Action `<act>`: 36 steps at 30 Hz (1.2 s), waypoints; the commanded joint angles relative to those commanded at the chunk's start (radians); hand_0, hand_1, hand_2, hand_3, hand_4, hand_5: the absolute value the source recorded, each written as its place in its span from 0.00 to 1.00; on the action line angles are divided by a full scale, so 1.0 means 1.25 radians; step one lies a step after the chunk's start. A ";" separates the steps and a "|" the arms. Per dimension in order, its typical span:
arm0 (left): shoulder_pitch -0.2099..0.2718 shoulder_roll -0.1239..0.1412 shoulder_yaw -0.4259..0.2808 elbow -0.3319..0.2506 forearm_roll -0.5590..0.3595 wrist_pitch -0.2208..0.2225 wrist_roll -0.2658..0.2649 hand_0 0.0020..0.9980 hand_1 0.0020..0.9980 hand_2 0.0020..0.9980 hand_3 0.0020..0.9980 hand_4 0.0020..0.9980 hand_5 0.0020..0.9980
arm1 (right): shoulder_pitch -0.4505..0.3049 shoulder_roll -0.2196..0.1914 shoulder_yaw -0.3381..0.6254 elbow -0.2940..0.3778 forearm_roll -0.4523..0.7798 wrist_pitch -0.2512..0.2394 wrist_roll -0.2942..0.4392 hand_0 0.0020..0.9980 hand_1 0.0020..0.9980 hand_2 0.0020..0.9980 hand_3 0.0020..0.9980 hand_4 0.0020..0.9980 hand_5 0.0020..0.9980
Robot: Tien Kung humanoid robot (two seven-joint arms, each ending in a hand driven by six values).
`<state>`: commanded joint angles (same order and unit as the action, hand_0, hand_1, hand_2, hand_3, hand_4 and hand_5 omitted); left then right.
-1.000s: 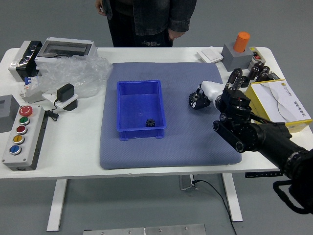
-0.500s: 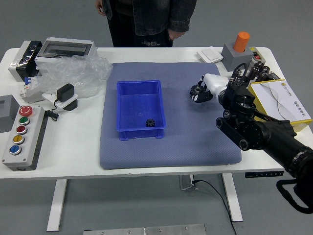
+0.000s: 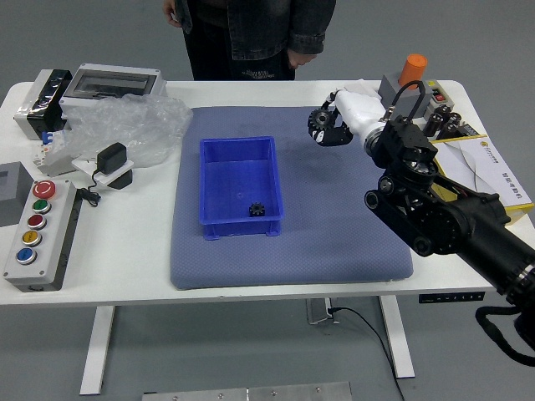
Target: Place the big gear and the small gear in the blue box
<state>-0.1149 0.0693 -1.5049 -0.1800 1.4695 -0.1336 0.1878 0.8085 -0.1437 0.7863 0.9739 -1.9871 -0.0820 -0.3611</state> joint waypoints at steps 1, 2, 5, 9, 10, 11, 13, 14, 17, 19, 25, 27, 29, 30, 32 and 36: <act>0.000 0.000 0.000 0.000 0.000 0.000 0.000 0.73 0.68 0.70 0.69 0.42 0.01 | -0.003 0.002 0.002 0.018 -0.004 -0.001 -0.002 0.57 0.45 0.44 0.50 0.65 0.18; 0.001 0.000 -0.001 0.000 0.001 0.000 0.000 0.73 0.68 0.70 0.69 0.42 0.01 | -0.008 0.005 0.004 0.038 -0.008 -0.002 -0.003 0.57 0.45 0.44 0.50 0.66 0.17; 0.002 -0.001 -0.003 0.000 0.004 -0.002 0.001 0.73 0.68 0.70 0.69 0.42 0.01 | -0.022 0.018 0.002 0.093 -0.016 -0.005 -0.007 0.57 0.45 0.44 0.50 0.66 0.17; 0.003 -0.002 -0.005 0.000 0.009 -0.003 0.002 0.73 0.68 0.70 0.69 0.42 0.01 | -0.042 0.043 -0.004 0.156 -0.023 -0.009 -0.010 0.58 0.45 0.44 0.50 0.66 0.17; 0.003 -0.002 -0.006 0.000 0.010 -0.004 0.002 0.73 0.68 0.70 0.69 0.42 0.01 | -0.048 0.050 -0.007 0.169 -0.024 -0.011 -0.010 0.58 0.45 0.44 0.50 0.66 0.17; 0.003 -0.002 -0.006 0.000 0.010 -0.004 0.002 0.73 0.68 0.70 0.69 0.42 0.01 | -0.053 0.055 -0.009 0.179 -0.025 -0.012 -0.011 0.58 0.45 0.44 0.50 0.66 0.17; 0.004 -0.002 -0.007 0.000 0.012 -0.005 0.002 0.73 0.68 0.70 0.69 0.42 0.01 | -0.065 0.069 -0.015 0.195 -0.027 -0.016 -0.011 0.58 0.45 0.44 0.50 0.66 0.17; 0.004 -0.002 -0.007 0.000 0.013 -0.005 0.003 0.73 0.68 0.70 0.69 0.42 0.01 | -0.074 0.077 -0.019 0.203 -0.028 -0.019 -0.010 0.58 0.45 0.44 0.50 0.67 0.17; 0.003 -0.003 -0.008 0.000 0.015 -0.006 0.003 0.73 0.68 0.70 0.69 0.42 0.01 | -0.093 0.092 -0.034 0.213 -0.025 -0.027 -0.005 0.58 0.45 0.44 0.50 0.67 0.17; 0.003 -0.004 -0.008 0.000 0.015 -0.006 0.002 0.73 0.68 0.70 0.69 0.42 0.01 | -0.104 0.099 -0.045 0.212 -0.020 -0.033 -0.002 0.58 0.45 0.44 0.50 0.67 0.17; 0.004 -0.007 -0.005 0.000 0.013 -0.005 0.002 0.73 0.68 0.70 0.69 0.42 0.01 | -0.129 0.105 -0.054 0.201 -0.005 -0.044 0.011 0.59 0.46 0.45 0.51 0.68 0.17; 0.005 -0.008 -0.004 0.000 0.012 -0.005 0.002 0.73 0.68 0.70 0.70 0.42 0.01 | -0.136 0.105 -0.053 0.198 -0.001 -0.042 0.013 0.66 0.48 0.51 0.60 0.65 0.27; 0.005 -0.010 -0.004 0.000 0.012 -0.005 0.002 0.73 0.68 0.70 0.70 0.42 0.01 | -0.141 0.105 -0.049 0.195 0.004 -0.032 0.011 0.66 0.48 0.51 0.60 0.65 0.27; 0.005 -0.010 -0.004 0.000 0.012 -0.005 0.001 0.73 0.68 0.70 0.70 0.42 0.01 | -0.143 0.104 -0.047 0.193 0.007 -0.027 0.010 0.66 0.48 0.51 0.60 0.65 0.27; 0.005 -0.011 -0.006 0.000 0.013 -0.006 0.001 0.73 0.68 0.70 0.70 0.43 0.01 | -0.145 0.102 -0.039 0.191 0.011 -0.013 0.006 0.64 0.55 0.69 0.86 0.81 0.38; 0.004 -0.013 -0.008 0.000 0.015 -0.006 0.000 0.73 0.68 0.70 0.70 0.43 0.01 | -0.146 0.098 -0.022 0.192 0.016 0.007 0.000 0.64 0.55 0.69 0.86 0.81 0.38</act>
<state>-0.1099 0.0534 -1.5150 -0.1800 1.4876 -0.1416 0.1882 0.6264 -0.0209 0.7586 1.2141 -1.9666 -0.0736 -0.3606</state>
